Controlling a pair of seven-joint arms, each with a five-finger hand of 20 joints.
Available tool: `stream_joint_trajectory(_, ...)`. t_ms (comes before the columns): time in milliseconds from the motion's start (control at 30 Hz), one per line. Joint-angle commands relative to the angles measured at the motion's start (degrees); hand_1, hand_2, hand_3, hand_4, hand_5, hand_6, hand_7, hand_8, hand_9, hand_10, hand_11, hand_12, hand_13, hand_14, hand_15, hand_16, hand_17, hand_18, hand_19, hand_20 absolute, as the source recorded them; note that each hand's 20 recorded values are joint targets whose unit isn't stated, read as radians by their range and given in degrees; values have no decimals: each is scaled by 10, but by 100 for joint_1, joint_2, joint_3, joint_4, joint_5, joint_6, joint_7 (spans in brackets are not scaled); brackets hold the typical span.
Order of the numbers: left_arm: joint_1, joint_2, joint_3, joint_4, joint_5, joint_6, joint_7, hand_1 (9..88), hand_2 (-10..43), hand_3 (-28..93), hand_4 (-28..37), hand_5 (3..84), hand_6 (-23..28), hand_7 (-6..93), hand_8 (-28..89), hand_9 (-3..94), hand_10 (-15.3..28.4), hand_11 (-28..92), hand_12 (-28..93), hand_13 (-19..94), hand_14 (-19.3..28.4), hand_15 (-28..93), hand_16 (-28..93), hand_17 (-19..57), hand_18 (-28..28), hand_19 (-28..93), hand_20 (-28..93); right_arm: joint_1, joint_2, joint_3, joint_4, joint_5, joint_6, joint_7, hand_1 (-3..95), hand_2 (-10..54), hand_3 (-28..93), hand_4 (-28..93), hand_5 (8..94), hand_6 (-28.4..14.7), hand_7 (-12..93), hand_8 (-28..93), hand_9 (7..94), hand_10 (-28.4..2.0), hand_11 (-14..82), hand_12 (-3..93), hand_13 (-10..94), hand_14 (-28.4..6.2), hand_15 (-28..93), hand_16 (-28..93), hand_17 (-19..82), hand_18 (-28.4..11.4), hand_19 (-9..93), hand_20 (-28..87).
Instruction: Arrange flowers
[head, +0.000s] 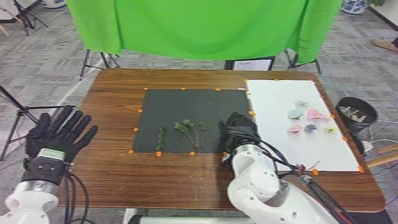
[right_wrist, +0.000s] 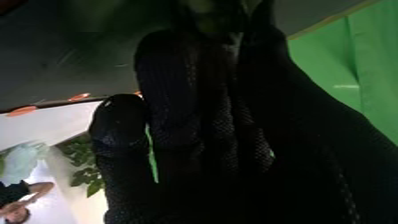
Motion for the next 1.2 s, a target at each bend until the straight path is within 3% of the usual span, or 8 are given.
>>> stream_joint_trajectory(33,56,-29,58,51,120,-196,151,365,81,711,-250,368,97,192,-100,292,165,243,109,230,160,377,-79,-63,150,362,58,-53,21,104,-198,-43,1,29,408,-95,813,-283,631,-74,188,-102,761,-162,265,233,782,-102,520,315,451,-254,919,327)
stream_joint_trajectory(233,49,-66,75,71,98,-260,145,367,61,696,-244,367,96,192,-102,286,162,236,109,224,158,370,-79,-60,147,353,56,-192,74,357,-486,50,105,-73,375,-95,813,-283,616,-78,175,-102,742,-166,263,226,769,-108,528,312,446,-257,917,323)
stream_joint_trajectory(300,45,-80,60,52,-25,-300,151,365,61,698,-241,367,95,190,-101,285,163,234,110,224,158,368,-77,-59,147,350,57,-228,109,470,-577,108,136,-94,363,-95,808,-283,609,-79,171,-101,738,-168,261,225,763,-112,531,311,442,-258,918,323)
stream_joint_trajectory(533,2,-87,102,41,106,-360,139,360,78,708,-234,373,95,185,-100,290,164,229,111,226,159,367,-74,-59,147,347,61,-491,431,1263,-866,130,837,-211,344,-95,791,-283,578,-86,159,-98,703,-177,254,221,748,-120,557,316,440,-259,928,335)
stream_joint_trajectory(733,-48,-11,138,119,520,-404,79,358,87,713,-231,377,93,183,-99,300,164,228,111,228,159,365,-73,-61,149,345,63,-1286,983,2945,-1127,864,-698,-1454,426,-95,822,-281,491,-62,188,-119,543,-141,168,163,659,-106,575,288,388,-208,900,370)
stream_joint_trajectory(867,-64,-26,144,113,425,-500,117,357,93,712,-231,379,93,181,-99,304,164,227,112,230,157,362,-71,-62,148,341,64,-1580,1173,3581,-1148,755,-1754,-1487,415,-95,845,-283,447,-61,169,-120,458,-133,121,146,623,-111,598,263,351,-213,860,399)
stream_joint_trajectory(967,-116,-33,194,141,134,-657,165,356,96,710,-232,379,92,180,-98,305,164,227,113,231,157,359,-70,-62,148,338,65,-1809,1155,3940,-1172,1035,-2071,-1495,388,-95,836,-283,441,-69,149,-116,446,-136,111,144,618,-118,606,254,343,-222,852,407)
stream_joint_trajectory(1200,-128,-50,220,155,140,-703,116,349,97,710,-238,381,92,177,-97,309,163,224,112,233,158,358,-68,-63,150,337,68,-1984,1136,4117,-1035,1024,-2482,-1531,400,-95,840,-283,430,-74,130,-108,433,-135,96,136,618,-120,603,239,336,-226,841,416)
